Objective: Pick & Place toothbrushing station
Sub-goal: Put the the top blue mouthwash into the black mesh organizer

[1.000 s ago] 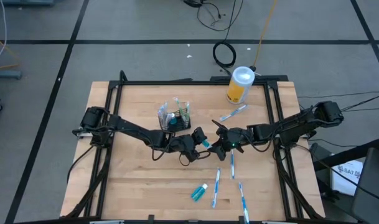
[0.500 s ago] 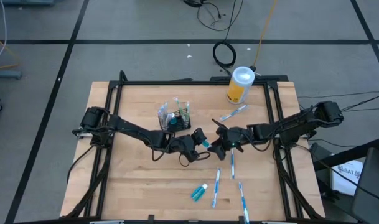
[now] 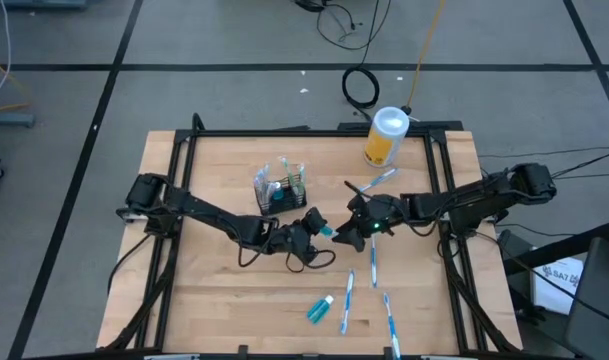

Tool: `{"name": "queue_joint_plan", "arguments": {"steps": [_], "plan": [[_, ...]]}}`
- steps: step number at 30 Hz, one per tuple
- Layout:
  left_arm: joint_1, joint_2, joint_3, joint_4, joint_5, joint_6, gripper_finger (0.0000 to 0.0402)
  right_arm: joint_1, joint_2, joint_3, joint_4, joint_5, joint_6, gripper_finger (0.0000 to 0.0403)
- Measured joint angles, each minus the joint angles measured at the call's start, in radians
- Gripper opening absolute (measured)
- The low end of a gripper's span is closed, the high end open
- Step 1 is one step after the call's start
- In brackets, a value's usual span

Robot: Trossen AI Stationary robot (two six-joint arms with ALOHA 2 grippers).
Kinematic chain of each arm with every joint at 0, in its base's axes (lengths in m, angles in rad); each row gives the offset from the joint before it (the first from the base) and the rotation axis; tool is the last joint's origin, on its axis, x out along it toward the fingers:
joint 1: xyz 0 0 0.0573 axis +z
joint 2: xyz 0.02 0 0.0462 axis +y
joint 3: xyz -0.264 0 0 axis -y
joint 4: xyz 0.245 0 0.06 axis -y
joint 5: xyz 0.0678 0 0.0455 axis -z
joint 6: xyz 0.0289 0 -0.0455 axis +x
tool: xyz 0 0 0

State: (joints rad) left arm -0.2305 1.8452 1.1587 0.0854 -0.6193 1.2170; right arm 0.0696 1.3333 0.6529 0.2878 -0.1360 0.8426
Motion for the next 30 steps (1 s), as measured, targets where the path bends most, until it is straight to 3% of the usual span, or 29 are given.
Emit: {"name": "queue_joint_plan", "arguments": {"steps": [9,20,25,27,30], "plan": [[-0.035,-0.16,-0.001,-0.308,0.006,-0.417,0.0093,-0.005,-0.115,0.0,0.0,0.001,-0.141,0.0212],[-0.026,-0.561,-0.008,-0.528,0.012,-0.782,0.0093,-0.003,-0.117,-0.001,0.097,0.008,-0.437,0.0211],[-0.003,-0.737,-0.147,-0.45,0.08,-0.866,0.0093,0.0,-0.082,0.0,0.232,0.089,-0.636,0.021],[0.001,-0.805,-0.256,-0.328,0.107,-0.885,0.0093,0.0,-0.048,0.0,0.329,0.163,-0.731,0.021],[0.002,-0.883,-0.452,0.002,0.174,-0.924,0.0093,-0.001,0.028,0.0,0.545,0.212,-0.824,0.021]]}}
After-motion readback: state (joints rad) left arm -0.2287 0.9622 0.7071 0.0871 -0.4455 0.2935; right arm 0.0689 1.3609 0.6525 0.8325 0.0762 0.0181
